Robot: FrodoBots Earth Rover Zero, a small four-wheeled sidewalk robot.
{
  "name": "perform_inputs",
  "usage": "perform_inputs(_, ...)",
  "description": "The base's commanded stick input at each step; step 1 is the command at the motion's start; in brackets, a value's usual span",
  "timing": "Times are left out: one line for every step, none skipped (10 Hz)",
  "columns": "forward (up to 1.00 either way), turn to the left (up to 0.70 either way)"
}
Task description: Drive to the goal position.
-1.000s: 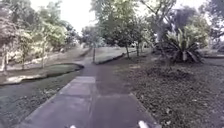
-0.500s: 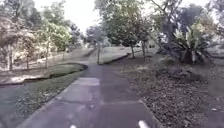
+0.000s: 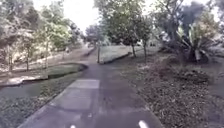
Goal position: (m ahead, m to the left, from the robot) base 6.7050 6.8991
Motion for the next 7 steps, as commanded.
perform_inputs(0.5, 0.5)
perform_inputs(0.5, 0.5)
perform_inputs(0.5, 0.5)
perform_inputs(0.5, 0.35)
perform_inputs(0.5, 0.07)
perform_inputs(0.5, 0.0)
perform_inputs(0.5, 0.0)
